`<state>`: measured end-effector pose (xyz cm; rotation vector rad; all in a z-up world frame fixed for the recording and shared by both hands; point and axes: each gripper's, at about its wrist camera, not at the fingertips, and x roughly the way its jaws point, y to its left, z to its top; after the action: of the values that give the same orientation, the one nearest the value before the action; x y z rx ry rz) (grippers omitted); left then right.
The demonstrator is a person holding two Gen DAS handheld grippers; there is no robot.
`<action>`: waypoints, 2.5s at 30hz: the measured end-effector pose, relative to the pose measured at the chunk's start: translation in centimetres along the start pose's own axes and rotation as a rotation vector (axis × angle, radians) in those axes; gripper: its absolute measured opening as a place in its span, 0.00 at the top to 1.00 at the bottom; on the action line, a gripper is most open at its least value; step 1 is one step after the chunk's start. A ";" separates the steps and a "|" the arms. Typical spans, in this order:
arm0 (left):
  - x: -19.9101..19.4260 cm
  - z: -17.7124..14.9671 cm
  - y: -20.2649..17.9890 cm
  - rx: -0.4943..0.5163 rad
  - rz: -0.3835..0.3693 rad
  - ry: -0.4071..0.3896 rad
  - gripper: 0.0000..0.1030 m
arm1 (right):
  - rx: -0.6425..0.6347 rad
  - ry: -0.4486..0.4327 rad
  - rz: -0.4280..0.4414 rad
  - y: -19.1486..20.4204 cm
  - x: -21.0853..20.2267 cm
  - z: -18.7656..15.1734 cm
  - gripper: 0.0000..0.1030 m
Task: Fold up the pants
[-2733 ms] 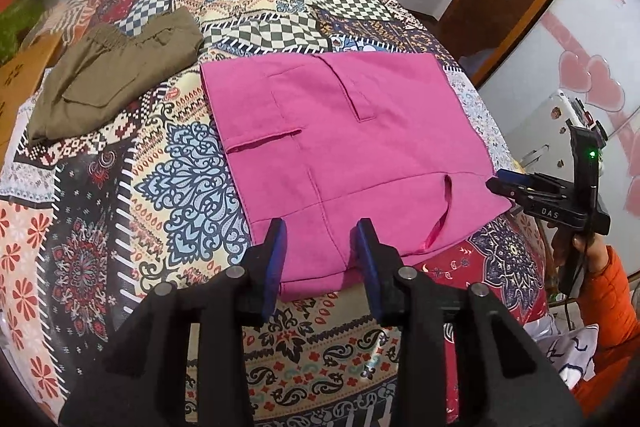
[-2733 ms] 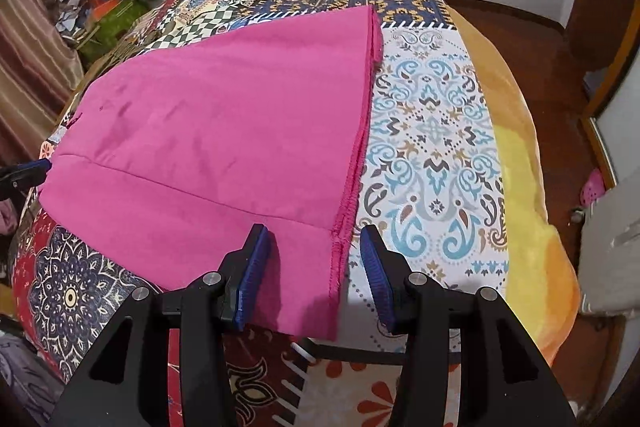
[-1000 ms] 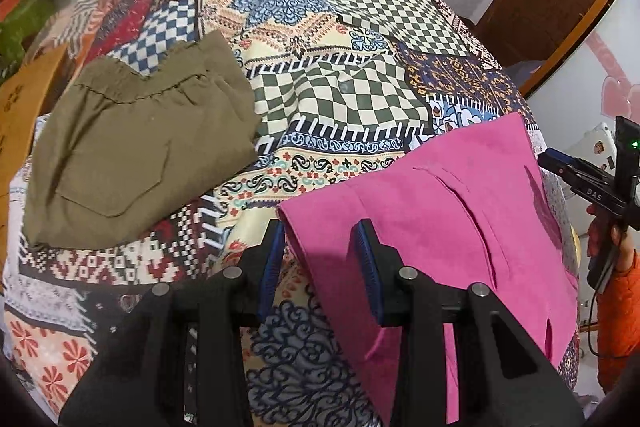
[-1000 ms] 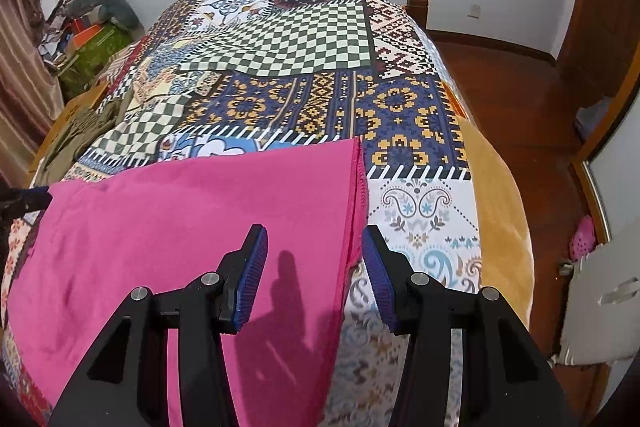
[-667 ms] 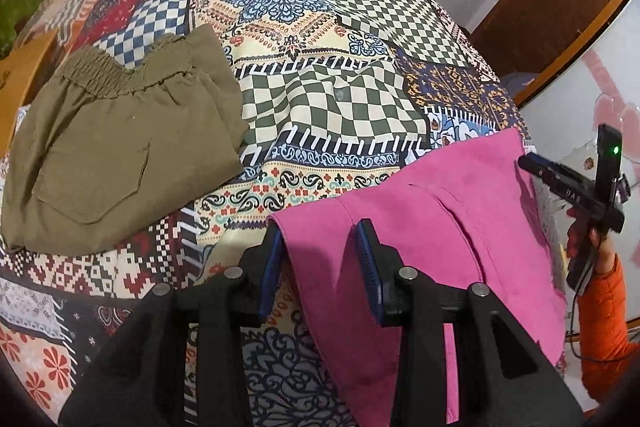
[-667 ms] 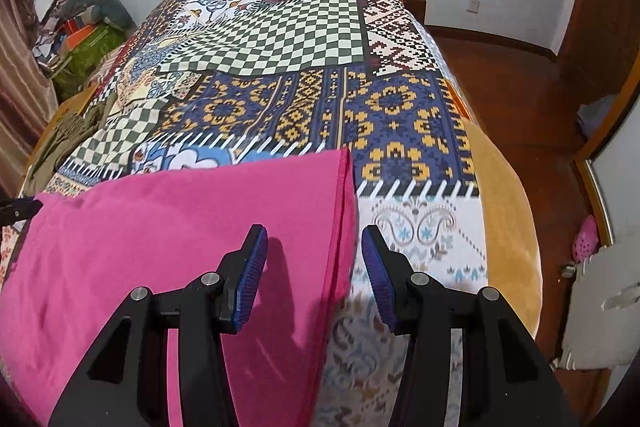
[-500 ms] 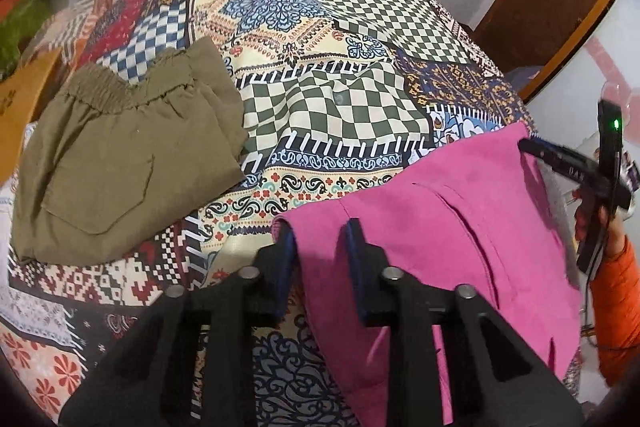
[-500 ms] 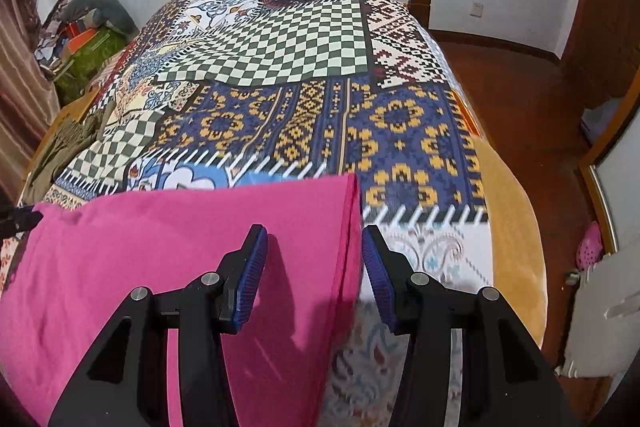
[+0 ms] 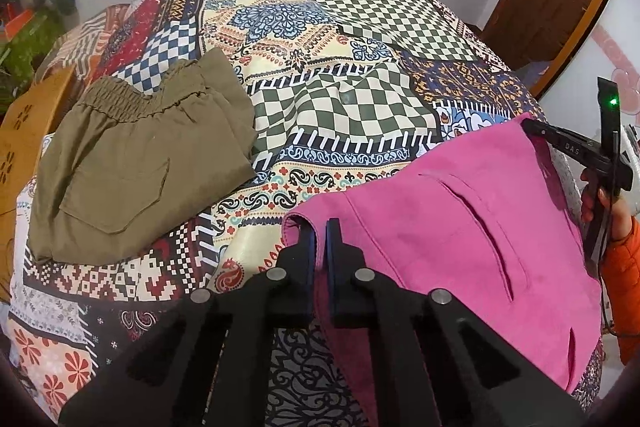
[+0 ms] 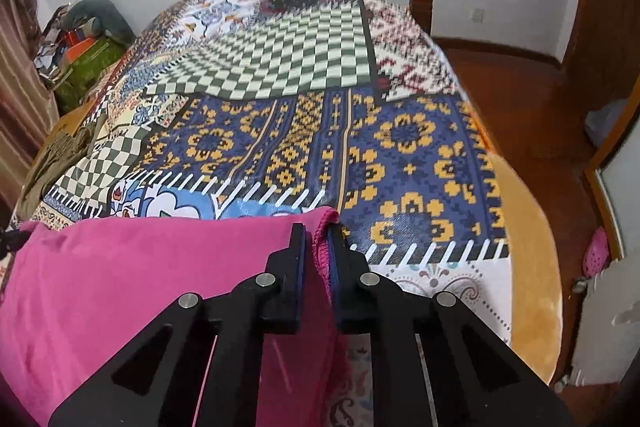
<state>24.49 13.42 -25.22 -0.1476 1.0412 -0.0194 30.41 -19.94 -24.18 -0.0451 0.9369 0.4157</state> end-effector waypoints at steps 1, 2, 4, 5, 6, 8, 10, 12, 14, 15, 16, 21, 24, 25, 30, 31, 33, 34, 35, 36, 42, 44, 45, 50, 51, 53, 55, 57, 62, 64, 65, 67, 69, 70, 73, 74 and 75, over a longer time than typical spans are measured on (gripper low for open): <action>0.0 -0.1 0.0 0.001 0.003 0.000 0.96 | 0.003 -0.011 -0.001 -0.1 -0.2 0.0 0.94; 0.0 -0.2 0.0 0.000 0.008 0.002 0.96 | 0.005 -0.018 0.000 -0.2 -0.3 0.0 0.95; 0.1 -0.4 0.2 -0.004 0.014 0.009 0.96 | -0.003 -0.025 -0.011 -0.3 -0.5 0.0 0.96; 0.0 -0.5 0.3 -0.010 0.015 0.008 0.96 | -0.009 -0.026 -0.016 -0.4 -0.5 0.0 0.96; -0.1 -0.7 0.5 -0.017 0.015 0.008 0.96 | -0.010 -0.031 -0.022 -0.4 -0.5 0.0 0.96; -0.2 -0.9 0.7 -0.025 0.015 0.008 0.96 | -0.017 -0.024 -0.030 -0.4 -0.3 0.0 0.96; -0.2 -1.2 0.9 -0.030 0.010 0.014 0.96 | -0.016 -0.011 -0.034 -0.6 0.0 -0.1 0.96; -0.2 -1.3 1.0 -0.031 0.004 0.023 0.96 | -0.009 -0.008 -0.048 -0.7 0.2 -0.1 0.97; -0.4 -1.2 0.8 -0.015 0.010 0.031 0.96 | -0.008 0.002 -0.056 -0.8 0.3 0.0 0.96; -0.6 -1.1 0.7 -0.005 0.020 0.032 0.96 | -0.009 0.010 -0.058 -0.8 0.2 0.1 0.96; -0.9 -1.0 0.5 0.008 0.036 0.031 0.96 | -0.010 0.022 -0.059 -0.8 0.1 0.2 0.96; -3.0 -0.2 -0.6 0.068 0.116 -0.022 0.95 | -0.024 0.048 -0.048 -0.1 -1.2 0.4 0.64; -4.1 0.6 -1.2 0.075 0.093 -0.055 0.92 | -0.044 -0.001 -0.026 0.7 -3.0 0.5 0.60; -4.2 0.9 -1.4 0.075 0.078 -0.062 0.91 | -0.046 -0.006 -0.015 1.0 -3.4 0.7 0.60; -2.8 2.0 -3.1 0.083 0.015 -0.041 0.82 | -0.082 -0.005 0.051 3.1 -3.9 0.9 0.60; -2.1 2.0 -3.5 0.087 0.005 -0.026 0.82 | -0.095 0.007 0.057 3.8 -3.4 0.9 0.60; -0.6 1.8 -4.1 0.097 -0.007 0.014 0.82 | -0.120 0.039 0.074 5.0 -2.5 0.4 0.60; -0.1 1.6 -4.2 0.102 -0.010 0.031 0.82 | -0.134 0.061 0.081 5.6 -1.8 0.1 0.60; 0.7 1.3 -4.3 0.109 -0.010 0.048 0.82 | -0.147 0.087 0.087 6.0 -1.1 -0.3 0.60; 1.1 1.0 -4.4 0.114 -0.010 0.056 0.81 | -0.157 0.112 0.092 6.3 -0.4 -0.8 0.60; 0.8 0.3 -4.2 0.116 -0.008 0.049 0.81 | -0.187 0.149 0.089 6.7 0.4 -2.1 0.59; 0.1 0.4 -3.9 0.096 -0.005 0.052 0.81 | -0.151 0.163 0.101 6.1 -0.1 -1.8 0.59; -0.4 0.3 -3.9 0.084 -0.009 0.047 0.81 | -0.139 0.161 0.106 6.0 -0.6 -1.7 0.59; -3.0 -0.6 -4.3 0.059 -0.047 0.016 0.78 | -0.142 0.122 0.124 6.9 -3.3 -1.9 0.59; -3.3 -1.0 -4.5 0.068 -0.044 0.016 0.76 | -0.145 0.124 0.132 7.3 -3.7 -2.1 0.59; -3.4 -2.1 -5.2 0.092 -0.043 0.028 0.74 | -0.164 0.135 0.146 8.2 -4.0 -2.9 0.59; -3.0 -3.0 -5.5 0.102 -0.035 0.051 0.72 | -0.189 0.163 0.158 9.2 -3.9 -4.1 0.59; -2.9 -4.0 -5.7 0.114 -0.004 0.040 0.67 | -0.206 0.195 0.156 9.9 -3.5 -5.4 0.59; -4.9 -4.8 -4.7 0.055 -0.011 0.021 0.64 | -0.152 0.197 0.159 9.4 -4.8 -6.2 0.59; -6.3 -5.3 -4.3 0.028 -0.006 -0.003 0.64 | -0.132 0.181 0.161 9.2 -5.8 -6.2 0.59; -6.8 -5.5 -4.2 0.019 -0.004 -0.011 0.61 | -0.132 0.172 0.159 9.3 -6.4 -6.3 0.59; -7.9 -6.1 -3.9 -0.020 0.003 -0.028 0.48 | -0.129 0.150 0.161 9.4 -7.6 -6.4 0.59; -8.9 -6.8 -3.5 -0.069 -0.011 -0.052 0.37 | -0.122 0.130 0.171 9.6 -8.6 -6.7 0.58; -9.2 -7.1 -3.5 -0.085 -0.024 -0.056 0.36 | -0.121 0.121 0.174 9.8 -9.0 -6.8 0.58; -9.7 -8.0 -3.2 -0.140 -0.062 -0.041 0.34 | -0.123 0.101 0.182 10.4 -10.0 -7.2 0.58; -9.6 -8.1 -3.1 -0.151 -0.068 -0.035 0.34 | -0.125 0.097 0.186 10.7 -10.1 -7.2 0.58; -9.6 -8.3 -3.1 -0.163 -0.076 -0.027 0.34 | -0.127 0.095 0.190 11.0 -10.3 -7.4 0.58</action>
<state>12.62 10.21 -20.72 -0.3346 1.0094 -0.0018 15.34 -14.73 -18.94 -0.0921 1.0115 0.6537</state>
